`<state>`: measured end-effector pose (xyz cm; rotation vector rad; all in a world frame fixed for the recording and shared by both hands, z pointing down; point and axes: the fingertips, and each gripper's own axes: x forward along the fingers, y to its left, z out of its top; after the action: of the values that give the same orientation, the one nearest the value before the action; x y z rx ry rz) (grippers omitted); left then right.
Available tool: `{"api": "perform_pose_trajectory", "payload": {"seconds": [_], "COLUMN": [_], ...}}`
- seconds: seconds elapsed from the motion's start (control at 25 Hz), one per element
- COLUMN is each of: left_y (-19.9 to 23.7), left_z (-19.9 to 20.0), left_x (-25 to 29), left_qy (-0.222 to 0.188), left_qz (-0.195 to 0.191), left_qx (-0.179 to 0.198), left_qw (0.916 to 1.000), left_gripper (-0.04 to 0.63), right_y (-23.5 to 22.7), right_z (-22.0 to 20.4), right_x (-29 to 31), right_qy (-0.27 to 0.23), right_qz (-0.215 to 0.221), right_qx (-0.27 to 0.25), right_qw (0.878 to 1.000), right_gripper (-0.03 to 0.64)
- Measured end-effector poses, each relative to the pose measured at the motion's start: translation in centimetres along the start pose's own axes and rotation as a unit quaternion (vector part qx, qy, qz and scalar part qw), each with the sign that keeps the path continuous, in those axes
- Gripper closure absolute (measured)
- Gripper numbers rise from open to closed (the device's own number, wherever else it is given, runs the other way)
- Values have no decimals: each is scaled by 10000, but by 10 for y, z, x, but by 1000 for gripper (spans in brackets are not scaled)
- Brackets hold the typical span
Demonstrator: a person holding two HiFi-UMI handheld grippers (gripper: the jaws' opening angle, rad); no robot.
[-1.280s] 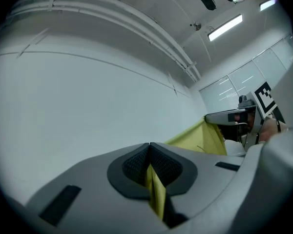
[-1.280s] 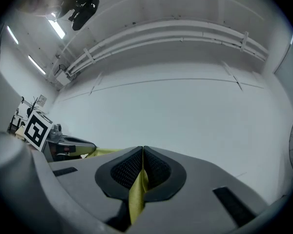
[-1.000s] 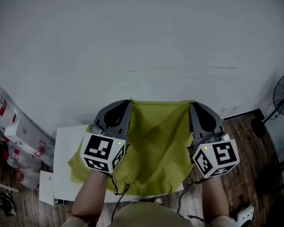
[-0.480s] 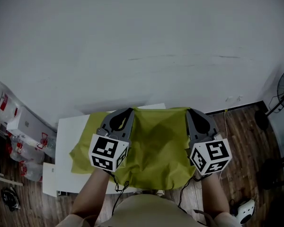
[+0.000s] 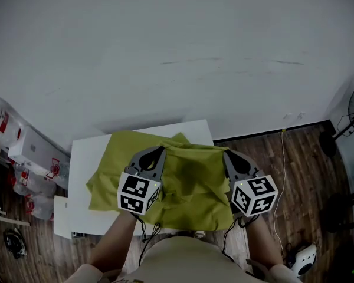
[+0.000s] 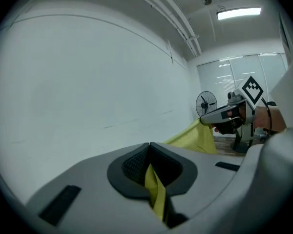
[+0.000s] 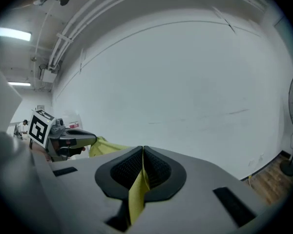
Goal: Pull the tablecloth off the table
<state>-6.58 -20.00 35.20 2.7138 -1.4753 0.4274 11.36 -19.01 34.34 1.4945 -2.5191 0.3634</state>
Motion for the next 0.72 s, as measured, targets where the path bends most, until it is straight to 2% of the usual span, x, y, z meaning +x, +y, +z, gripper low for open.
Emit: {"api": "perform_pose_trajectory", "payload": {"seconds": [0.12, 0.44, 0.56, 0.72], "left_y": [-3, -16, -20, -23], "left_z": [-24, -90, -109, -117], "left_x": [0, 4, 2, 1], "left_qy": [219, 897, 1048, 1056], "left_qz": [-26, -50, -68, -55], "left_qx": [-52, -225, -279, -242], "left_qw": [9997, 9957, 9941, 9941], "left_gripper": [575, 575, 575, 575], "right_y": [2, 12, 14, 14], "right_z": [-26, -88, -100, -107], "right_x": [5, 12, 14, 15], "right_qy": [251, 969, 1058, 1038], "right_qz": [116, 102, 165, 212], "right_qx": [176, -44, -258, -436], "right_qw": [9995, 9952, 9939, 9934], "right_gripper": [583, 583, 583, 583]}}
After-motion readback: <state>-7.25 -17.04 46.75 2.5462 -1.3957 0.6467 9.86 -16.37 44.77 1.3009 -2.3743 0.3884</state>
